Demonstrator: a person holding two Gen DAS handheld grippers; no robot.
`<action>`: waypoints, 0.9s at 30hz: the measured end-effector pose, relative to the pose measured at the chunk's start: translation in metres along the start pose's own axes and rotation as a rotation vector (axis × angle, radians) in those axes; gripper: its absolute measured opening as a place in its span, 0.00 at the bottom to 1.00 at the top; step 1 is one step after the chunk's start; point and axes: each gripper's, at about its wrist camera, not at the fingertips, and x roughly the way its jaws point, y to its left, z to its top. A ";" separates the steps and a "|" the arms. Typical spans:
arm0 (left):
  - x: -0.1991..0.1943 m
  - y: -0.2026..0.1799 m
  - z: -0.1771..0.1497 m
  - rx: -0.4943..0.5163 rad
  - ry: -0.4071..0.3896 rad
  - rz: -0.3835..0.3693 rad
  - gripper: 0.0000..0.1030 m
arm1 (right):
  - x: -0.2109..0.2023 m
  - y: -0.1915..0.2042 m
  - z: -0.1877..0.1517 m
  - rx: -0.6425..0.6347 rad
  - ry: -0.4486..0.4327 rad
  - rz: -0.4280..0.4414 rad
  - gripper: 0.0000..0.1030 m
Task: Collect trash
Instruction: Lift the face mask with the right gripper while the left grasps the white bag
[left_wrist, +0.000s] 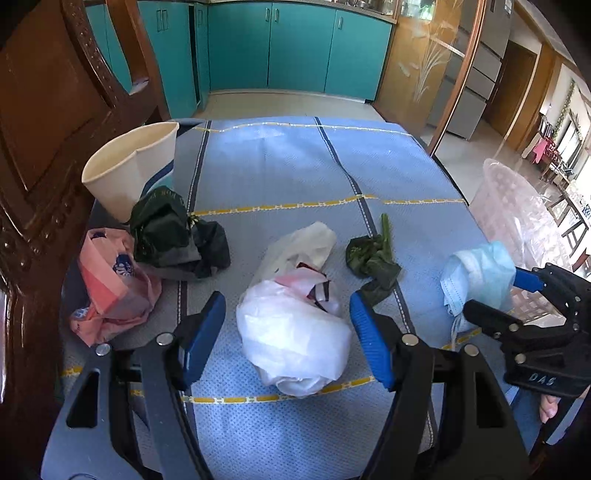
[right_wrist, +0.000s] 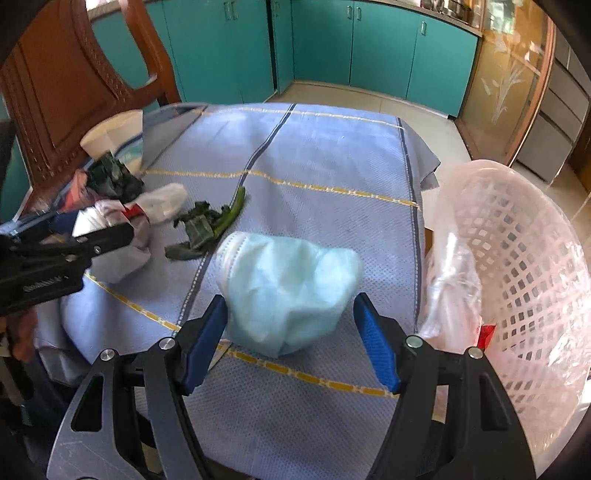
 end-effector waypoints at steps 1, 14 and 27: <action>0.001 0.000 0.000 0.002 0.001 0.003 0.68 | 0.002 0.001 0.000 -0.004 0.002 -0.002 0.68; 0.014 -0.004 -0.003 0.017 0.021 0.019 0.47 | 0.013 0.020 -0.002 -0.062 0.002 -0.004 0.29; -0.038 -0.006 0.013 0.026 -0.127 0.064 0.41 | -0.044 0.020 0.008 -0.085 -0.144 -0.030 0.26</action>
